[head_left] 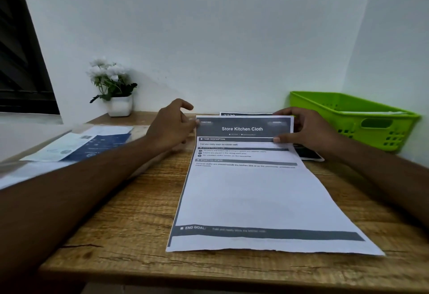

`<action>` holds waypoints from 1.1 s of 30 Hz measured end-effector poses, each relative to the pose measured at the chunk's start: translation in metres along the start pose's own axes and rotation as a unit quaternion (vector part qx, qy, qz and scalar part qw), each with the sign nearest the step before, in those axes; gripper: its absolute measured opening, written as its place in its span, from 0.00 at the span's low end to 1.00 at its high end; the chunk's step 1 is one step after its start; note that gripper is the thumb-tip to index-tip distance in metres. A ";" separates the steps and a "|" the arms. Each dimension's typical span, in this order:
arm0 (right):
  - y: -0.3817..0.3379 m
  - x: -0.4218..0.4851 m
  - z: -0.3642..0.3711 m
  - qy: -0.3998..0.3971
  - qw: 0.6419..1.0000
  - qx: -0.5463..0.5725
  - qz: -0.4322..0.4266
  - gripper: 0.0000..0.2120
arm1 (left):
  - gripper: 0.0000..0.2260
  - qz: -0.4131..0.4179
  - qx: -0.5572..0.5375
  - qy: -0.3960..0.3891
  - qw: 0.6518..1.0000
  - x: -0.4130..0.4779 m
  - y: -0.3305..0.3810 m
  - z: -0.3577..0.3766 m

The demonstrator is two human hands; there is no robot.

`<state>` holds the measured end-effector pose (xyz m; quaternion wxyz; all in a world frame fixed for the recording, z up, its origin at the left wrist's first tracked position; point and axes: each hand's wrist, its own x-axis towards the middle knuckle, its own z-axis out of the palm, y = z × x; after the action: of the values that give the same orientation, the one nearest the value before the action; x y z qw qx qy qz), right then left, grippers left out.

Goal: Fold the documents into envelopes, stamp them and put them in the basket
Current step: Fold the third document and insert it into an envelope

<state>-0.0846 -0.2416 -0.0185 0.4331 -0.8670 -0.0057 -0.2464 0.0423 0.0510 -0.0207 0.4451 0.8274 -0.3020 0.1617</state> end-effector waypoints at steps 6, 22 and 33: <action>-0.006 -0.004 -0.012 -0.070 0.996 0.024 -0.046 0.14 | 0.09 -0.024 -0.050 0.000 0.998 -0.004 0.004 -0.008; -0.020 -0.016 -0.018 -0.183 0.980 -0.016 -0.069 0.10 | 0.19 0.077 0.191 -0.133 0.969 -0.006 0.007 -0.017; -0.022 -0.014 -0.008 -0.241 0.953 -0.180 -0.037 0.21 | 0.26 0.089 0.205 -0.284 0.933 -0.007 0.016 -0.019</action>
<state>-0.1052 -0.2311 -0.0034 0.2464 -0.9633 -0.0974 -0.0427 0.0271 0.0629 -0.0036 0.1453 0.8819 -0.4481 0.0178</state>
